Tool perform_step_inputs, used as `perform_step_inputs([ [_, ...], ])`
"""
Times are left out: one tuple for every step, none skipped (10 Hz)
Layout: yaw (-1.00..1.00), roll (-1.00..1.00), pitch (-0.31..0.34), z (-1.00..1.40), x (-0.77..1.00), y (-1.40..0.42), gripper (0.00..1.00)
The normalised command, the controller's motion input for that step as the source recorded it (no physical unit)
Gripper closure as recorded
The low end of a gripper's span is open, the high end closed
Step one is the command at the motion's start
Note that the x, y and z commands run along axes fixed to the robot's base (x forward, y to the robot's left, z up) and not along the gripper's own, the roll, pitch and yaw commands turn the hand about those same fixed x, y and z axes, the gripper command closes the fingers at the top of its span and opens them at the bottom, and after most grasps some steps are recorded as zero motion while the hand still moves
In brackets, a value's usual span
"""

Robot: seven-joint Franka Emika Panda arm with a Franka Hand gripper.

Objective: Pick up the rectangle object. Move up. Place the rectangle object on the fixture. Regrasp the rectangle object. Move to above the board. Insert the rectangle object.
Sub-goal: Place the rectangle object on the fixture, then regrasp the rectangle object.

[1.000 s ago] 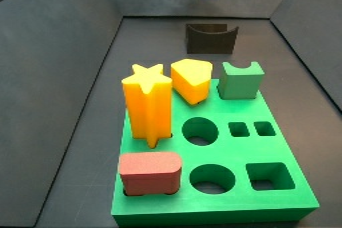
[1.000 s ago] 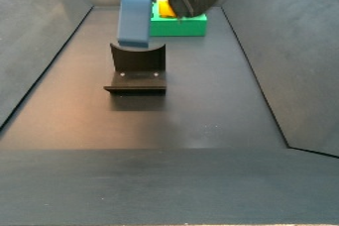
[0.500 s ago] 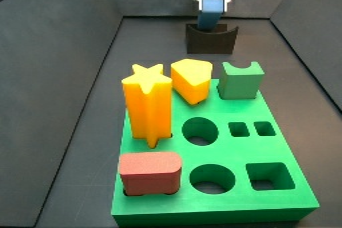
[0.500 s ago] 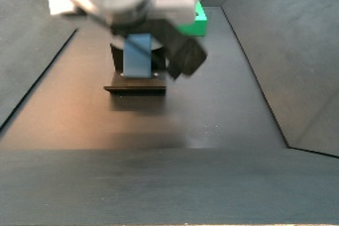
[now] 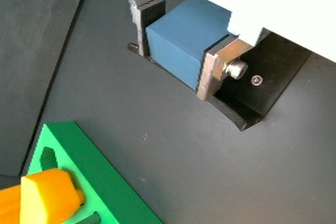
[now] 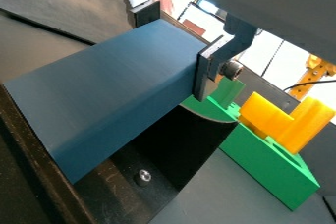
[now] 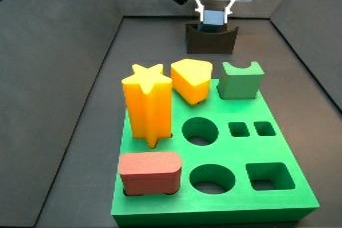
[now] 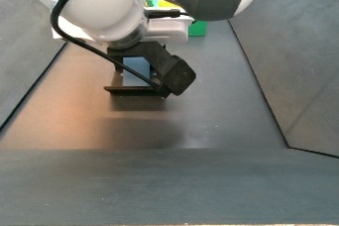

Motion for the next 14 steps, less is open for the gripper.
perform_step_inputs([
  [-0.10, -0.09, -0.074, -0.63, 0.10, 0.22, 1.00],
  [-0.09, -0.09, -0.074, -0.63, 0.09, 0.22, 1.00],
  [-0.07, -0.09, -0.071, -0.63, 0.09, 0.22, 1.00],
  [0.00, 0.00, 0.000, -0.17, 0.00, -0.50, 1.00],
  [0.00, 0.00, 0.000, 0.00, 0.00, 0.00, 0.00],
  [0.00, 0.06, 0.028, 1.00, 0.00, 0.00, 0.00],
  [0.00, 0.07, 0.027, 1.00, 0.00, 0.00, 0.00],
  [0.01, 0.08, 0.037, 1.00, -0.02, 0.00, 0.00],
  [0.01, 0.08, 0.046, 1.00, -0.02, 0.00, 0.00],
  [0.00, 0.07, 0.060, 1.00, -0.03, 0.00, 0.00],
  [0.00, 0.07, 0.067, 0.95, -0.03, 0.00, 0.00],
  [-0.01, 0.05, 0.074, 0.71, -0.02, 0.00, 0.00],
  [-0.02, 0.04, 0.074, 0.52, -0.02, 0.01, 0.00],
  [-0.03, 0.04, 0.072, 0.27, -0.02, 0.01, 0.00],
])
